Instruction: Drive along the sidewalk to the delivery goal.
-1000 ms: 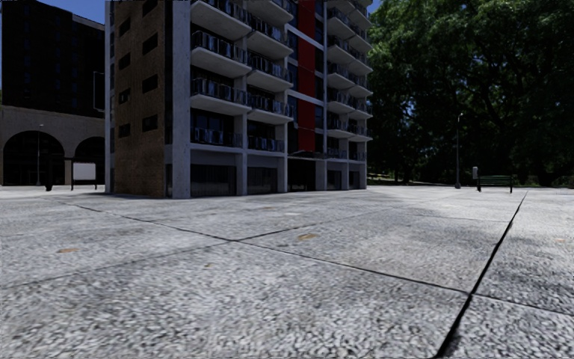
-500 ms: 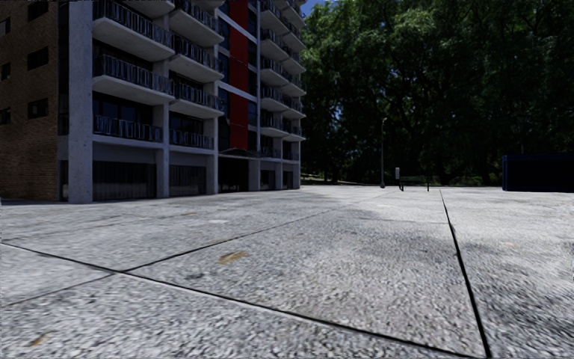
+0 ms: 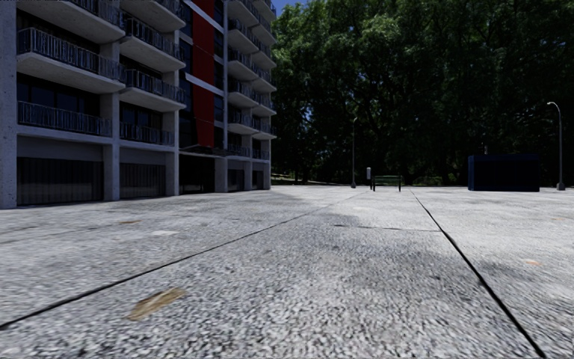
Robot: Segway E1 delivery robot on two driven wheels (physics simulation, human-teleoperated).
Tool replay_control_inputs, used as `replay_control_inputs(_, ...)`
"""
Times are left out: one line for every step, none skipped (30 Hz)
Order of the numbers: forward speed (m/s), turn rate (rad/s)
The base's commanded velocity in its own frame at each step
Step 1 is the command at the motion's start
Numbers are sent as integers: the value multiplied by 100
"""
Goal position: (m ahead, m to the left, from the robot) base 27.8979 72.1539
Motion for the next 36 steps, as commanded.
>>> replay_control_inputs(200,0)
replay_control_inputs(200,0)
replay_control_inputs(200,0)
replay_control_inputs(200,0)
replay_control_inputs(200,0)
replay_control_inputs(200,0)
replay_control_inputs(200,0)
replay_control_inputs(200,0)
replay_control_inputs(200,0)
replay_control_inputs(200,0)
replay_control_inputs(200,0)
replay_control_inputs(200,0)
replay_control_inputs(200,0)
replay_control_inputs(200,0)
replay_control_inputs(200,0)
replay_control_inputs(200,0)
replay_control_inputs(200,0)
replay_control_inputs(200,0)
replay_control_inputs(200,0)
replay_control_inputs(200,0)
replay_control_inputs(200,0)
replay_control_inputs(200,0)
replay_control_inputs(200,0)
replay_control_inputs(200,0)
replay_control_inputs(200,0)
replay_control_inputs(200,0)
replay_control_inputs(200,0)
replay_control_inputs(200,0)
replay_control_inputs(200,0)
replay_control_inputs(200,0)
replay_control_inputs(200,0)
replay_control_inputs(200,0)
replay_control_inputs(200,0)
replay_control_inputs(200,0)
replay_control_inputs(200,0)
replay_control_inputs(200,0)
